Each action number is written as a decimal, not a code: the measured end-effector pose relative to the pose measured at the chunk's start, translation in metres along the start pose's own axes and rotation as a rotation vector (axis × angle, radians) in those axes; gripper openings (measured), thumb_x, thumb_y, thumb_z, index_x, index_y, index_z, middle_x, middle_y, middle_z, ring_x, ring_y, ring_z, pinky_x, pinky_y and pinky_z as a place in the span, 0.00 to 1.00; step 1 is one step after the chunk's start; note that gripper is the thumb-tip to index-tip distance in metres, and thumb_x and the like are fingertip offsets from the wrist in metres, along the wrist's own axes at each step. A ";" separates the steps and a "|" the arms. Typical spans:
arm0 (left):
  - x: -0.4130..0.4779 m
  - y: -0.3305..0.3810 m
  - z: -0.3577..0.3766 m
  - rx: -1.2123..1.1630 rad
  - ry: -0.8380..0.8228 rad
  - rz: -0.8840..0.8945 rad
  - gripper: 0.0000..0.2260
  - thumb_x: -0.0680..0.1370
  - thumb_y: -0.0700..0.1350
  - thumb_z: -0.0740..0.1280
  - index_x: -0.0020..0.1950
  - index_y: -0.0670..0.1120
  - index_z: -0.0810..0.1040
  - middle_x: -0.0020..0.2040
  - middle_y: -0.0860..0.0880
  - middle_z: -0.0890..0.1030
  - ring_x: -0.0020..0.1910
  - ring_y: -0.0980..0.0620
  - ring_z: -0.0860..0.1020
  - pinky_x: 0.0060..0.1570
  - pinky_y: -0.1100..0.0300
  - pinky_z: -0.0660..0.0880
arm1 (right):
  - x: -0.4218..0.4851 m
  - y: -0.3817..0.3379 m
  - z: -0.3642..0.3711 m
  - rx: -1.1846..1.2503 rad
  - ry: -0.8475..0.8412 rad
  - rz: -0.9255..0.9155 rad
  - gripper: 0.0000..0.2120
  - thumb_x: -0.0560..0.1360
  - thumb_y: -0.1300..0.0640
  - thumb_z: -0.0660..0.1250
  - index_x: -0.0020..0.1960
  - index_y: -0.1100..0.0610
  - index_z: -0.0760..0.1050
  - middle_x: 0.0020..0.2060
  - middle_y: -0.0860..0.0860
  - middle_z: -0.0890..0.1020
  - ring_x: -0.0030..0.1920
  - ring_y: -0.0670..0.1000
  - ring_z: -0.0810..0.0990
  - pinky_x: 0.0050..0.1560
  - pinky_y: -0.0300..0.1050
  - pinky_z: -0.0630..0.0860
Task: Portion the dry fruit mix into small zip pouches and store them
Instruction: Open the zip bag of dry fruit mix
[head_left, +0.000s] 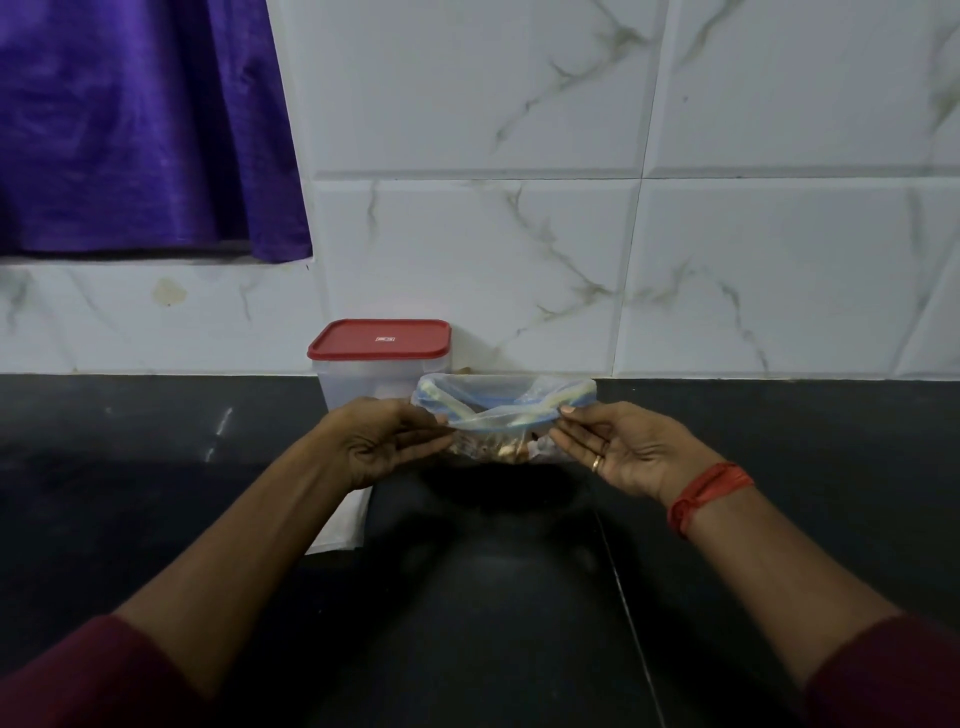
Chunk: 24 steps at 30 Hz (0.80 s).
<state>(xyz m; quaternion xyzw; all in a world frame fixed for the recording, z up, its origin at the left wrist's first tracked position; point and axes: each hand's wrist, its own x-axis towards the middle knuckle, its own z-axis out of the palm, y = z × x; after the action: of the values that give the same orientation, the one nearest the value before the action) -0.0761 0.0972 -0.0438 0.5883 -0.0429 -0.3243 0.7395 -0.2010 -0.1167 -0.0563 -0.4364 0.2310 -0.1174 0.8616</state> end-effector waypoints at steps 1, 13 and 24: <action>0.001 0.000 0.000 -0.052 0.014 -0.009 0.06 0.77 0.26 0.64 0.52 0.31 0.76 0.44 0.34 0.83 0.42 0.41 0.84 0.39 0.51 0.83 | 0.000 0.001 0.001 0.020 0.008 0.008 0.05 0.74 0.74 0.67 0.45 0.66 0.77 0.33 0.58 0.84 0.34 0.52 0.85 0.36 0.47 0.85; -0.002 -0.004 0.006 -0.290 -0.105 -0.023 0.15 0.67 0.30 0.64 0.53 0.38 0.73 0.50 0.38 0.78 0.50 0.42 0.80 0.47 0.46 0.81 | -0.005 0.003 0.006 0.208 -0.024 0.052 0.07 0.74 0.65 0.64 0.52 0.65 0.75 0.48 0.61 0.81 0.55 0.59 0.81 0.54 0.53 0.80; -0.017 -0.001 0.017 0.045 0.048 0.019 0.07 0.79 0.35 0.66 0.56 0.38 0.73 0.55 0.36 0.77 0.48 0.42 0.80 0.43 0.49 0.83 | -0.008 0.011 0.020 -0.302 0.015 -0.060 0.05 0.76 0.66 0.69 0.52 0.66 0.78 0.40 0.60 0.80 0.33 0.53 0.82 0.25 0.42 0.79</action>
<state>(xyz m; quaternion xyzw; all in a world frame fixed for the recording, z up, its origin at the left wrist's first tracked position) -0.0970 0.0918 -0.0339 0.6118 -0.0382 -0.3021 0.7300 -0.1982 -0.0933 -0.0527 -0.5668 0.2394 -0.1102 0.7806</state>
